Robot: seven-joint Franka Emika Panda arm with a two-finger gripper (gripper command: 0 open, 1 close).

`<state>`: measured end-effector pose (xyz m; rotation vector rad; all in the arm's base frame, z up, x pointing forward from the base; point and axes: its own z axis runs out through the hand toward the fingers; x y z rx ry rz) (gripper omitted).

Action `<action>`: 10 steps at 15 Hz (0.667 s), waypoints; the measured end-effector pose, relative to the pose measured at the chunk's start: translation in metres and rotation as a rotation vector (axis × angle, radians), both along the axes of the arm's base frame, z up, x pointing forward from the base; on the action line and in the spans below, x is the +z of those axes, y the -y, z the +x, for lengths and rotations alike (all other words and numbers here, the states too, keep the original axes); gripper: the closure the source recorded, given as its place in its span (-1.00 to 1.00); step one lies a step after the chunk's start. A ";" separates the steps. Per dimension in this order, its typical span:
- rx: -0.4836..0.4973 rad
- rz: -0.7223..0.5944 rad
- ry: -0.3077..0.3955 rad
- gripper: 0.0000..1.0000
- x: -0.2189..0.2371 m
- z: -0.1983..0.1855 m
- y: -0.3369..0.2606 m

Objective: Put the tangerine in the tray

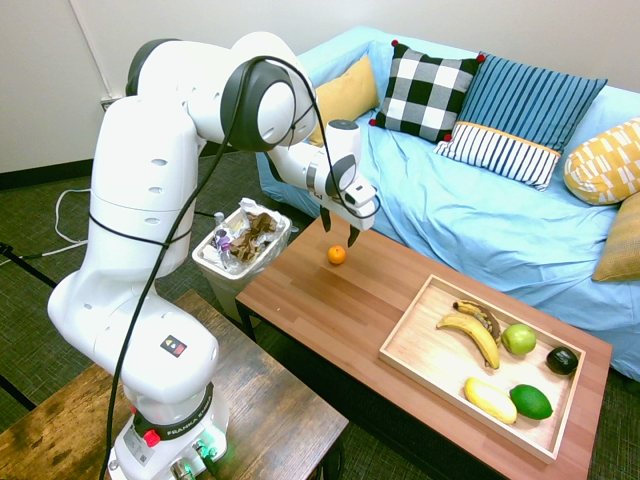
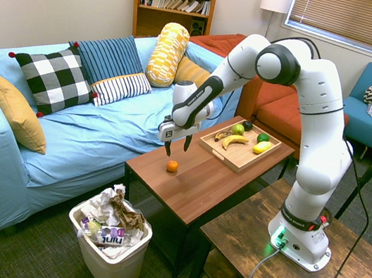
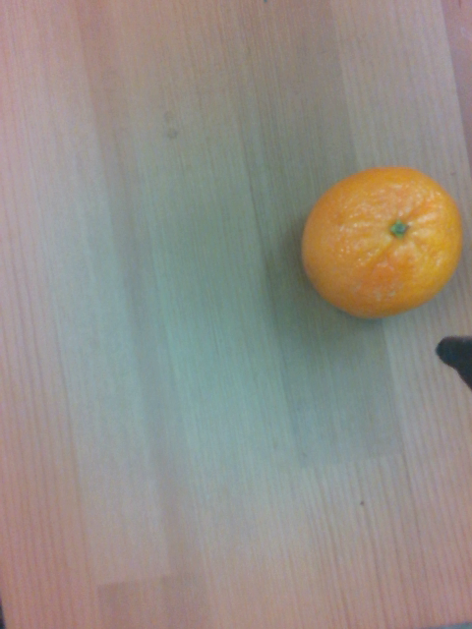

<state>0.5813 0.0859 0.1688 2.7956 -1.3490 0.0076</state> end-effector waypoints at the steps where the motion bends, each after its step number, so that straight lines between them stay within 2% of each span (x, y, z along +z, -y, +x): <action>1: -0.001 -0.001 -0.010 -1.00 -0.010 0.002 -0.001; 10: -0.003 -0.019 -0.041 -1.00 -0.061 0.023 -0.009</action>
